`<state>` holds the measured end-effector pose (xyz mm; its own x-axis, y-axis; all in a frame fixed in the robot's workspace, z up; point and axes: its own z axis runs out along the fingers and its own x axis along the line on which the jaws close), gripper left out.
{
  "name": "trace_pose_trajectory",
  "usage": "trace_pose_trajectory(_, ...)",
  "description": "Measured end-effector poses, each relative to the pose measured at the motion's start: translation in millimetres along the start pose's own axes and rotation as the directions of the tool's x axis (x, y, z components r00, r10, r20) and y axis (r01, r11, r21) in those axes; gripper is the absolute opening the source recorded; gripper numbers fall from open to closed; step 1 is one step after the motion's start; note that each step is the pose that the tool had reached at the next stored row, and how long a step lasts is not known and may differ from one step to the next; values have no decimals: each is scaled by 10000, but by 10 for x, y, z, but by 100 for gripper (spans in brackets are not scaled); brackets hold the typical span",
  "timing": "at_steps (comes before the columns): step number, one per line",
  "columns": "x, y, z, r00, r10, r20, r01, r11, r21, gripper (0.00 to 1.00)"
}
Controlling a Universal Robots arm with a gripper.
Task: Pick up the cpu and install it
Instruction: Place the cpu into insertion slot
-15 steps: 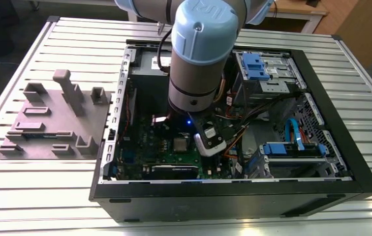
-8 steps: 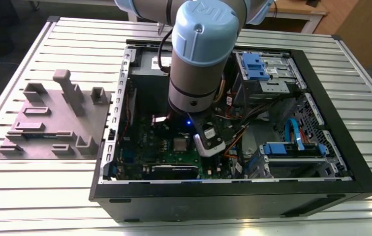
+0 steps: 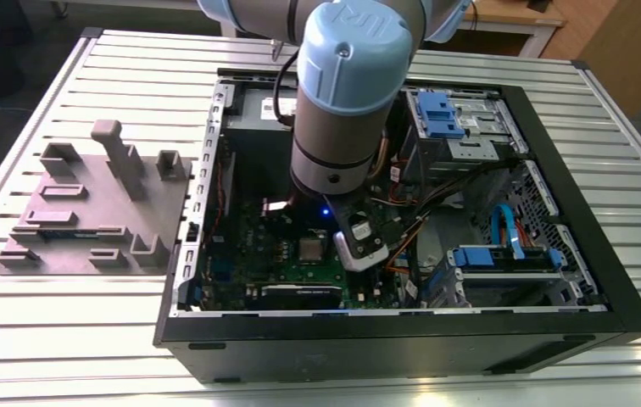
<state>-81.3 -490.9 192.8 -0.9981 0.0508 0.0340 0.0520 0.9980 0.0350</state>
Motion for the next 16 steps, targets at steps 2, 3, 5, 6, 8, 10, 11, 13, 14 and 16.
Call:
trace_pose_trajectory(2, -1, 0, 4, 10000, 1, 0, -1, 10000, -1, 46)
trace_pose_trajectory(3, -1, 0, 5, 10000, 1, 0, -1, 10000, -1, 46)
trace_pose_trajectory(5, -1, 0, 11, 10000, 0, 0, 0, 10000, 0, 46)
trace_pose_trajectory(6, -1, 0, 12, 10000, 1, 0, -1, 10000, 0, 46)
trace_pose_trajectory(8, -2, 0, 17, 10000, 0, 0, 0, 10000, -1, 46)
trace_pose_trajectory(10, -2, -1, 21, 10000, 0, 1, 0, 10000, -2, 46)
trace_pose_trajectory(11, -2, -1, 25, 10000, 0, 1, 0, 10000, -3, 46)
trace_pose_trajectory(13, -2, -1, 33, 10000, 0, 0, 0, 10000, -2, 46)
trace_pose_trajectory(14, -2, -2, 37, 10000, 1, -1, -1, 10000, -3, 46)
trace_pose_trajectory(16, -2, -2, 42, 10000, 0, -2, 0, 10000, -8, 46)
